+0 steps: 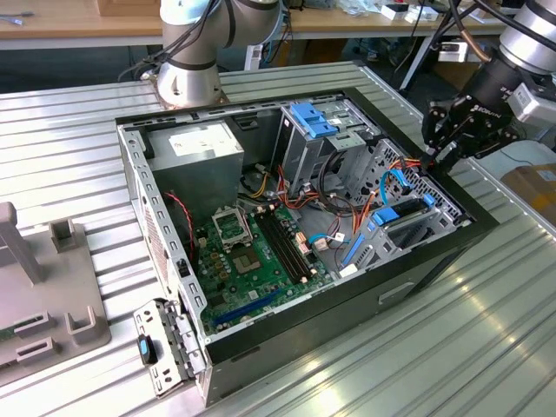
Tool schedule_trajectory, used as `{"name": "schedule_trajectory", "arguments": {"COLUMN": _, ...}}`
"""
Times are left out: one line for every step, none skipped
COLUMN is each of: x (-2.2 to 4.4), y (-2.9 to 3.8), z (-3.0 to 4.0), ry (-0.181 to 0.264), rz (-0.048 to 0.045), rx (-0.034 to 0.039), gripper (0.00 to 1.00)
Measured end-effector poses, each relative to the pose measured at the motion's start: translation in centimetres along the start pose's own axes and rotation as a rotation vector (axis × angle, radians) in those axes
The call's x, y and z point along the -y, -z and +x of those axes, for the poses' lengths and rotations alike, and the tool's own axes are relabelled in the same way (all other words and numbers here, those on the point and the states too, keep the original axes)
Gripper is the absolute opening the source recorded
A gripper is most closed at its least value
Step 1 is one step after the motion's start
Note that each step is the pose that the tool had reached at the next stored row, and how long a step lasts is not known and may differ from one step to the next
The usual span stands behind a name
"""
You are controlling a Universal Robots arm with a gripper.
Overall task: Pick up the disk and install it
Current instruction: 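Insert the first disk wire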
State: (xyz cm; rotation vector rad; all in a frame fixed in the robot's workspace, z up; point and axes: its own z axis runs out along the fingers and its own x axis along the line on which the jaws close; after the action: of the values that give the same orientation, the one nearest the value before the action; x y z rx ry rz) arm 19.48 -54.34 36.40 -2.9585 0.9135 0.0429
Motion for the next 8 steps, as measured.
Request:
{"name": "schedule_trajectory", "arguments": {"x": 0.0, "y": 0.0, "z": 0.01, "ry": 0.0, "rz": -0.0001, "rx": -0.0001, "gripper": 0.29}}
{"name": "schedule_trajectory", "arguments": {"x": 0.01, "y": 0.0, "z": 0.01, "ry": 0.0, "rz": 0.0, "rx": 0.0, "gripper": 0.29}}
{"name": "schedule_trajectory", "arguments": {"x": 0.01, "y": 0.0, "z": 0.01, "ry": 0.0, "rz": 0.0, "rx": 0.0, "gripper": 0.29}}
{"name": "schedule_trajectory", "arguments": {"x": 0.01, "y": 0.0, "z": 0.02, "ry": 0.0, "rz": 0.0, "rx": 0.0, "gripper": 0.29}}
{"name": "schedule_trajectory", "arguments": {"x": 0.02, "y": 0.0, "z": 0.02, "ry": 0.0, "rz": 0.0003, "rx": -0.0001, "gripper": 0.29}}
{"name": "schedule_trajectory", "arguments": {"x": 0.0, "y": -0.01, "z": 0.01, "ry": 0.0, "rz": 0.003, "rx": -0.0032, "gripper": 0.29}}
{"name": "schedule_trajectory", "arguments": {"x": -0.01, "y": 0.0, "z": -0.02, "ry": 0.001, "rz": 0.007, "rx": -0.0093, "gripper": 0.29}}
{"name": "schedule_trajectory", "arguments": {"x": -0.02, "y": 0.0, "z": -0.02, "ry": 0.001, "rz": 0.0133, "rx": -0.0185, "gripper": 0.29}}
